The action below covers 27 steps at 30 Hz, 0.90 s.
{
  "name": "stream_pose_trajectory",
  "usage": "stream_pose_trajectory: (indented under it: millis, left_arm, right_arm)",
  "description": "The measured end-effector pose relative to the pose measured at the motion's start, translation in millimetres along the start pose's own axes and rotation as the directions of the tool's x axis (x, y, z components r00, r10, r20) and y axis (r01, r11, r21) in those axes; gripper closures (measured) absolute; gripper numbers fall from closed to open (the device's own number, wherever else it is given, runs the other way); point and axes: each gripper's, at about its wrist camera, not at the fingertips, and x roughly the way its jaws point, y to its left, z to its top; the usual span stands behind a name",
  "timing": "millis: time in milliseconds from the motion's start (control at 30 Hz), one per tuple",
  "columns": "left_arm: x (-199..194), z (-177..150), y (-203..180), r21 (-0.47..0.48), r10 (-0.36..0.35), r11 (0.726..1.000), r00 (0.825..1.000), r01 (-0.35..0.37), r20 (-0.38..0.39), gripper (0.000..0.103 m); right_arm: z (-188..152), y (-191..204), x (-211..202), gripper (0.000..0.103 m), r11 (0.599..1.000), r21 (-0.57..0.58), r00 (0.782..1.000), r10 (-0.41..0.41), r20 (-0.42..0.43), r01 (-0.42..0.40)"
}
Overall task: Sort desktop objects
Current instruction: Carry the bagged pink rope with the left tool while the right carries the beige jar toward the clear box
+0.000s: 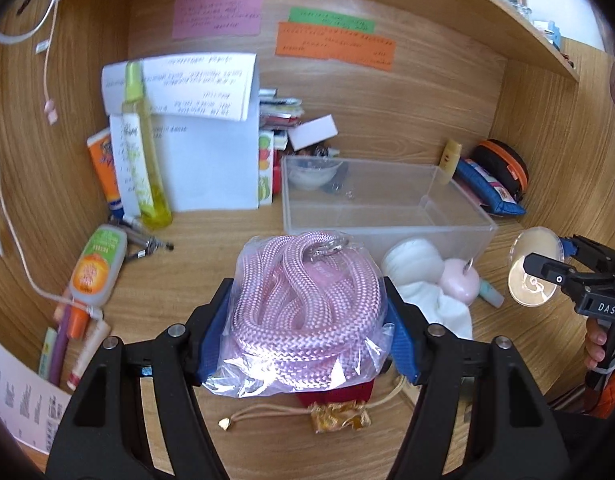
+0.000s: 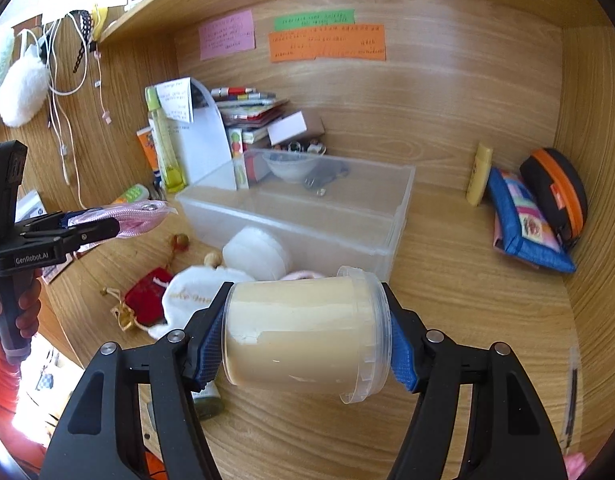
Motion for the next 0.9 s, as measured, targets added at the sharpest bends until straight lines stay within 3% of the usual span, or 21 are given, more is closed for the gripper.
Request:
stream_pose_trajectory:
  millis: [200, 333, 500, 600, 633, 900]
  left_arm:
    - [-8, 23, -12, 0.043, -0.005, 0.999, 0.997, 0.002, 0.078, 0.035]
    - [2, 31, -18, 0.073, 0.003, 0.997, 0.998, -0.007, 0.064, 0.035]
    - [29, 19, -1, 0.006, -0.068, 0.998, 0.996, 0.068, -0.058, 0.035]
    - [41, 5, 3, 0.014, -0.067, 0.998, 0.990, 0.069, -0.125, 0.023]
    - [46, -2, 3, 0.027, -0.067, 0.997, 0.985, 0.072, -0.161, 0.018]
    - [74, -29, -5, 0.072, -0.111, 0.987, 0.937, 0.142, -0.331, 0.011]
  right_arm:
    - [17, -5, -3, 0.039, 1.000, 0.001, 1.000, -0.007, 0.022, 0.007]
    - [27, -10, -2, 0.039, 1.000, -0.003, 0.999, -0.010, 0.033, 0.010]
    - [31, -15, 10, 0.039, 1.000, 0.000, 1.000, -0.005, 0.007, 0.005]
    - [29, -17, 18, 0.039, 1.000, 0.005, 1.000, -0.002, -0.013, 0.002]
    - [29, -18, 20, 0.039, 1.000, 0.009, 1.000, 0.001, -0.019, -0.001]
    - [36, -22, 28, 0.039, 0.999, 0.029, 1.000, 0.018, -0.017, -0.017]
